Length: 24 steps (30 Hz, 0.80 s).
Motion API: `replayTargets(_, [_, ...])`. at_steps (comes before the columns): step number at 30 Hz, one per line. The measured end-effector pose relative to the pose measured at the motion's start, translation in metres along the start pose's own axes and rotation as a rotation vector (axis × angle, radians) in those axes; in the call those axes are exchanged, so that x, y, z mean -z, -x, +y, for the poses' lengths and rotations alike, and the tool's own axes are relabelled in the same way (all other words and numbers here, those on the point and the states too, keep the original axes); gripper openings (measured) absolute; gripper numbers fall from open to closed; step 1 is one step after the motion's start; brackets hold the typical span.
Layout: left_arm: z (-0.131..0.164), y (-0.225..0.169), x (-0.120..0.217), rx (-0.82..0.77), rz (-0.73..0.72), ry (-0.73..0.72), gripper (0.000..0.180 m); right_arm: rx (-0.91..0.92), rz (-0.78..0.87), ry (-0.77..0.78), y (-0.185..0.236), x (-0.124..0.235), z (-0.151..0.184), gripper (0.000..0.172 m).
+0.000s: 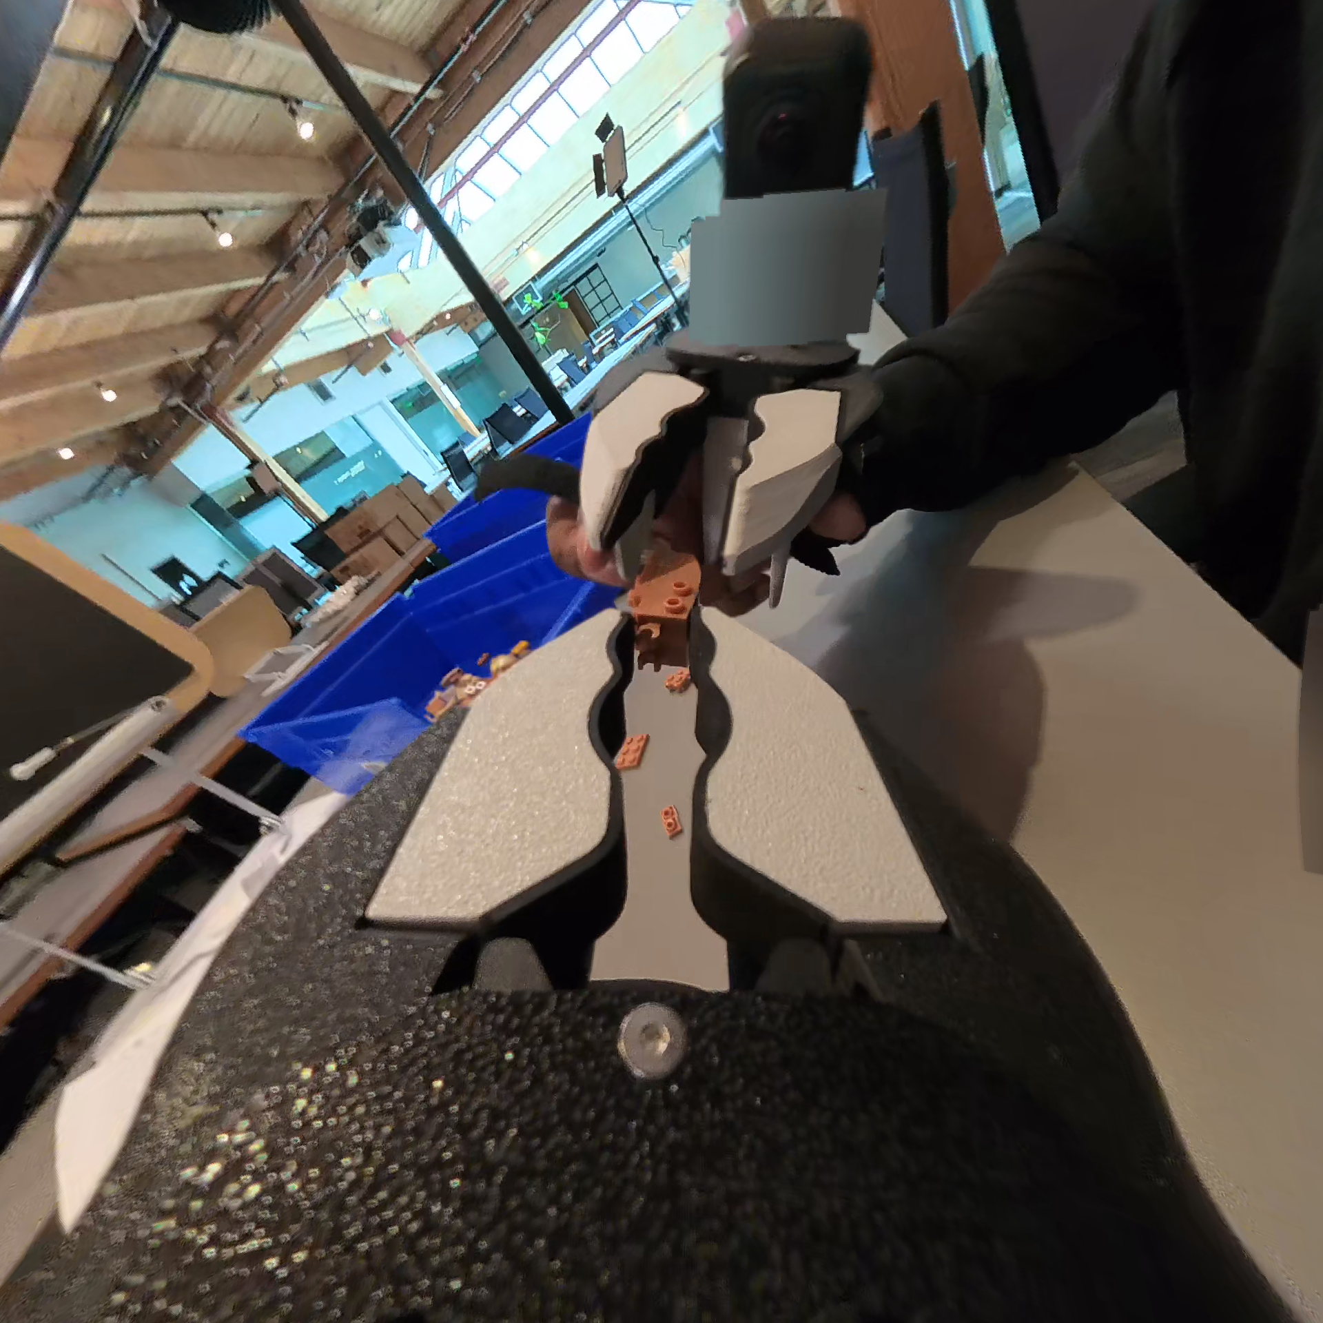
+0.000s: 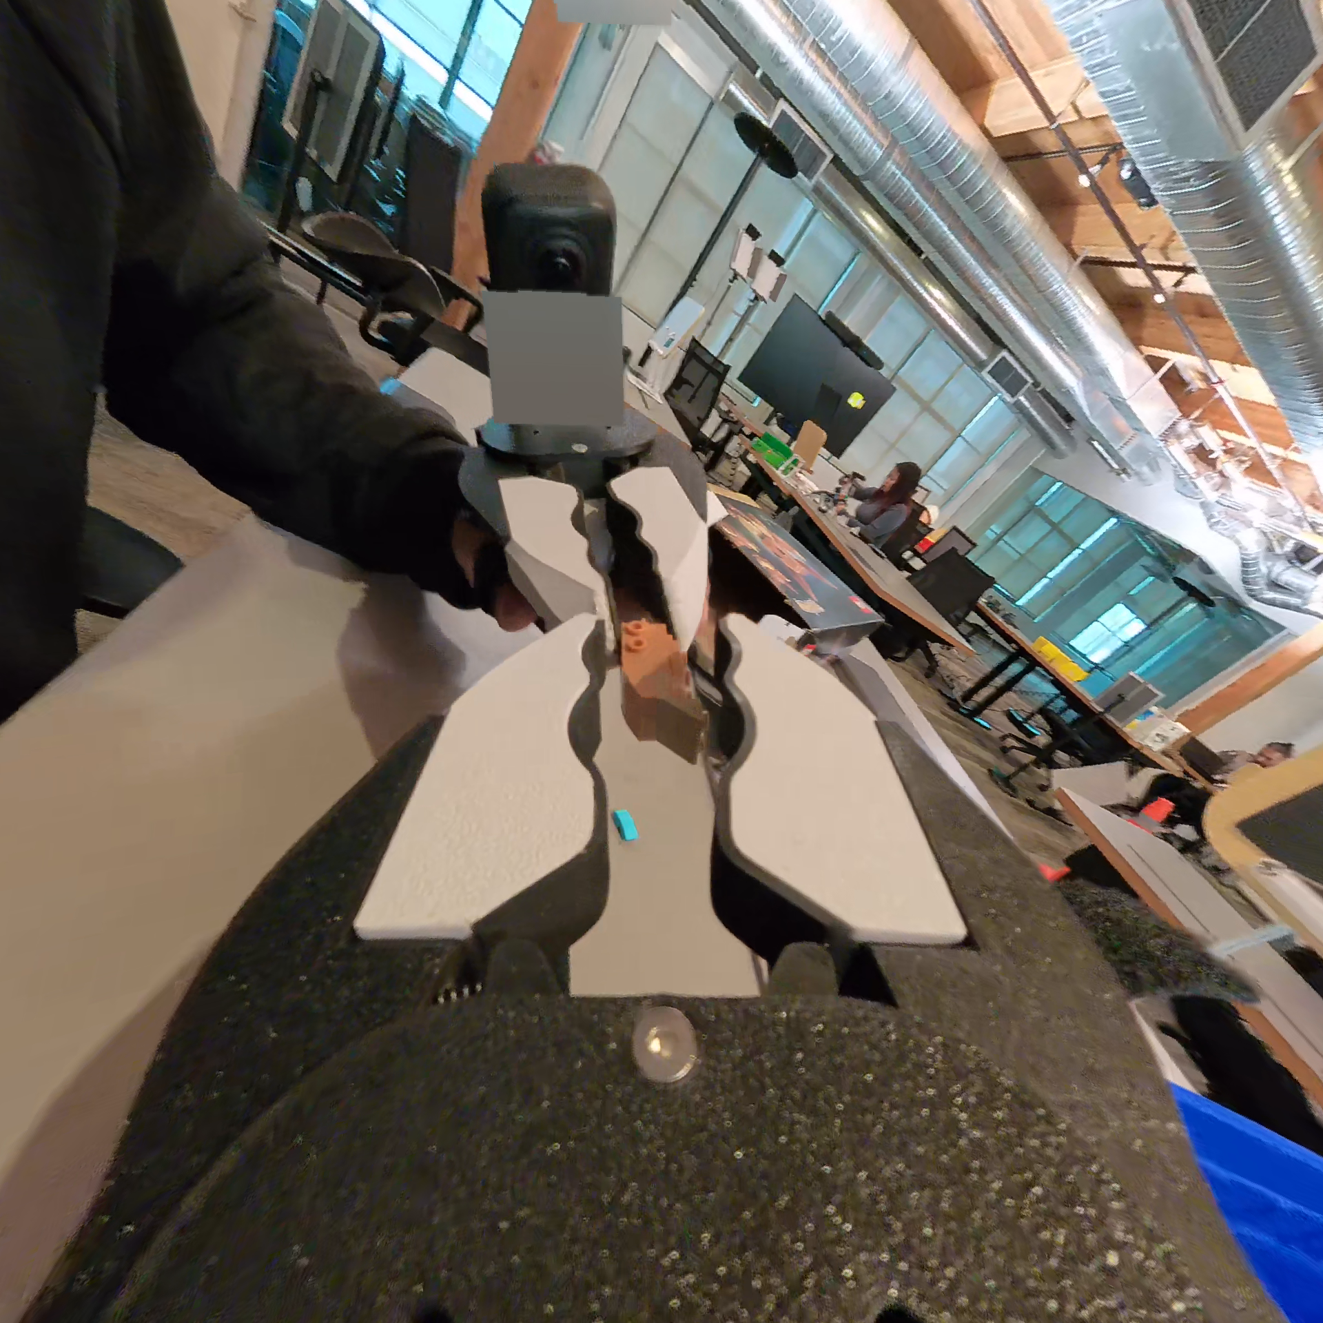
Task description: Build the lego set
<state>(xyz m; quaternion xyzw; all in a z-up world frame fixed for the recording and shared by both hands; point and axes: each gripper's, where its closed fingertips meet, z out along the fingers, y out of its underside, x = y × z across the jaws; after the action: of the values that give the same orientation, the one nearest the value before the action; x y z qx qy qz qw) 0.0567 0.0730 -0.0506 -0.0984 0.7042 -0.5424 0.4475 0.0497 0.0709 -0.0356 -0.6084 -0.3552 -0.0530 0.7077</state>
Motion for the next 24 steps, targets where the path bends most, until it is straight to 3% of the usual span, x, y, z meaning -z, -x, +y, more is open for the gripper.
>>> replayTargets(5, [0.01,0.001,0.002,0.078,0.037,0.028,0.014,0.058,-0.014,0.136,-0.004,0.003,0.017,0.03])
replayTargets(12, [0.011,-0.005,0.002,0.111,0.083,0.014,0.014,0.022,-0.126,0.21,0.009,0.003,0.028,0.04])
replayTargets(24, [0.011,-0.011,0.002,0.165,0.134,-0.002,0.014,0.024,-0.143,0.182,0.016,0.0,0.028,0.02])
